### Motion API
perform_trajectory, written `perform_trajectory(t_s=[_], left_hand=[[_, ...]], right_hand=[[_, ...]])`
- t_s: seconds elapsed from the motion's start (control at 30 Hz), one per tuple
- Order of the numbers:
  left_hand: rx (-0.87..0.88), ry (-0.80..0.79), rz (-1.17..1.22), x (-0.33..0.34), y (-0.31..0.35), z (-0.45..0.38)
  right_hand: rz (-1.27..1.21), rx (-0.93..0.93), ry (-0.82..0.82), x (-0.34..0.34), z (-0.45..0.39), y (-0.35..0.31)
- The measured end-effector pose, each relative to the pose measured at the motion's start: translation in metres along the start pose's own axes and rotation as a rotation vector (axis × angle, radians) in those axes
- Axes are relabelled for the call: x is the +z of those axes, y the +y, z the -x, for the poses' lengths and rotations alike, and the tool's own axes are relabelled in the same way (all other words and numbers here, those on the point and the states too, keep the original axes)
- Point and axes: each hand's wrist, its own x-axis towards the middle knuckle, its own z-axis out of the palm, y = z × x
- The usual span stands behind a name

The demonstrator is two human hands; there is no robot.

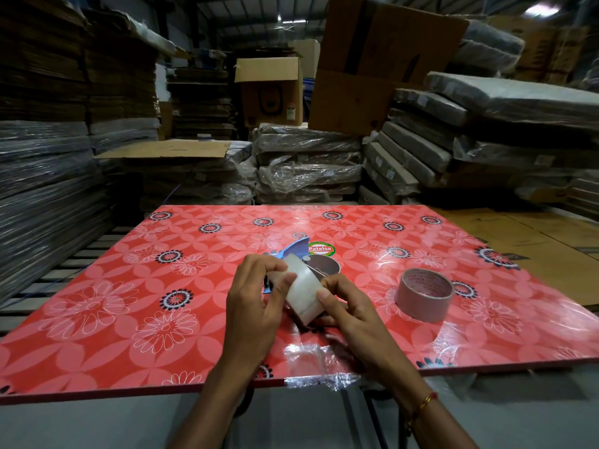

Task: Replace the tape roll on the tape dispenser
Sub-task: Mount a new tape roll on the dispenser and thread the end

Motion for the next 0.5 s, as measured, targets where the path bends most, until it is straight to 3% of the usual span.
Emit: perform_trajectory(t_s=[0.3, 0.5], left_hand=[[0.055, 0.058, -0.063, 0.0005, 0.0013, -0.0017], [-0.049, 0.060, -0.013, -0.0028, 0.0020, -0.0051]], right_hand=[[0.050, -0.023, 0.018, -0.0008, -0.0034, 0.0054], [0.107, -0.043, 0.000, -0.0018, -0.0035, 0.0067]])
